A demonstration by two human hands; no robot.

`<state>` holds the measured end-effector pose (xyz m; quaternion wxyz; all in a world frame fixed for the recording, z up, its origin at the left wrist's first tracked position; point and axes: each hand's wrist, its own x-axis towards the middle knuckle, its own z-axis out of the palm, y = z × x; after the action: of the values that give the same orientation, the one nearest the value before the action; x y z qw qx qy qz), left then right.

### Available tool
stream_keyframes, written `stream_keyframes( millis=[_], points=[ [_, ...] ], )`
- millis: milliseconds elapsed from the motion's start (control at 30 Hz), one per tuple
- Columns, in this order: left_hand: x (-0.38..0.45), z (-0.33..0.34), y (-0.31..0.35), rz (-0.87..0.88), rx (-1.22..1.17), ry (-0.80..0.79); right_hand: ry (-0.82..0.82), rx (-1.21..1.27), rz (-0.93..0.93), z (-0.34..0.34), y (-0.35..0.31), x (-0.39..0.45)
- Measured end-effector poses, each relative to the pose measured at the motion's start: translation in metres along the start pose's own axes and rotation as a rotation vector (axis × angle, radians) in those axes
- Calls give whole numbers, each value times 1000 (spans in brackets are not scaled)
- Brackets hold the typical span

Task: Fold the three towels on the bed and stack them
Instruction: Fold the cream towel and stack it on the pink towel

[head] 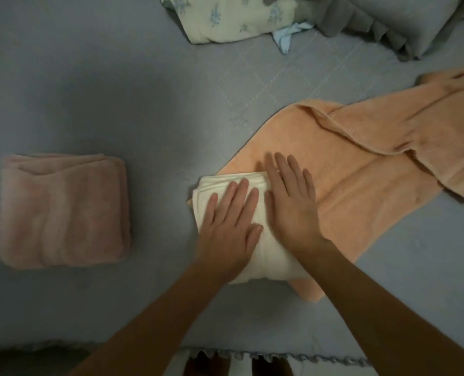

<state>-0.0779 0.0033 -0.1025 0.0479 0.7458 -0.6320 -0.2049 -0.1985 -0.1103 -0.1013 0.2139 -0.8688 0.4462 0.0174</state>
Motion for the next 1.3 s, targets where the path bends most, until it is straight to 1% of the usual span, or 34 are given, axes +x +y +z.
stream_keyframes(
  millis=[67, 133, 167, 267, 300, 333, 367, 400, 467, 500, 533, 567, 633, 700, 800, 867, 933, 1000, 1067, 1133, 1167, 1233, 1300],
  points=[
    [7, 19, -22, -88, 47, -2, -29, -51, -44, 12, 18, 3],
    [17, 31, -31, -167, 55, 4, -40, -66, -36, 22, 28, 7],
    [20, 32, -30, -180, 57, 16, -31, -69, -23, 23, 28, 10],
    [15, 24, -22, -168, -5, 58, 5, -3, 87, 14, 21, 4],
    [8, 20, -21, -208, -44, 96, 17, 58, 148, 9, 19, -4],
    [1, 16, -21, -289, -107, 143, 23, 148, 213, 4, 17, -15],
    [-6, 12, -20, -411, -206, 192, 18, 265, 279, -1, 16, -25],
    [-14, 8, -19, -562, -367, 228, -1, 384, 347, -6, 15, -37],
    [-27, 1, -13, -884, -821, 263, -67, 610, 509, -14, 15, -58],
    [-34, -1, -10, -1013, -1039, 243, -118, 721, 600, -17, 15, -66],
    [-41, -2, -8, -1104, -1195, 181, -178, 821, 677, -19, 14, -72],
    [-50, -3, -6, -1145, -1320, 103, -231, 903, 730, -21, 15, -78],
    [-64, -9, -2, -1164, -1563, -52, -276, 987, 761, -29, 14, -85],
    [-70, -21, -1, -1129, -1731, -143, -285, 1011, 729, -44, 11, -88],
    [-76, -40, -3, -1053, -1859, -124, -286, 1027, 651, -74, -6, -92],
    [-83, -58, -6, -1009, -1904, -96, -231, 1078, 612, -91, -25, -94],
    [-93, -81, -14, -948, -1916, -18, -169, 1085, 560, -104, -50, -94],
    [-103, -109, -29, -880, -1884, 138, -143, 1052, 482, -115, -80, -87],
    [-119, -140, -53, -794, -1804, 314, -164, 1073, 400, -121, -117, -74],
    [-135, -171, -85, -681, -1699, 426, -202, 1121, 305, -121, -156, -59],
    [-143, -186, -102, -636, -1656, 468, -218, 1143, 257, -119, -175, -51],
    [-157, -206, -142, -604, -1612, 511, -262, 1181, 179, -108, -208, -38],
    [-164, -214, -184, -623, -1533, 519, -326, 1190, 184, -82, -233, -25]
  ],
)
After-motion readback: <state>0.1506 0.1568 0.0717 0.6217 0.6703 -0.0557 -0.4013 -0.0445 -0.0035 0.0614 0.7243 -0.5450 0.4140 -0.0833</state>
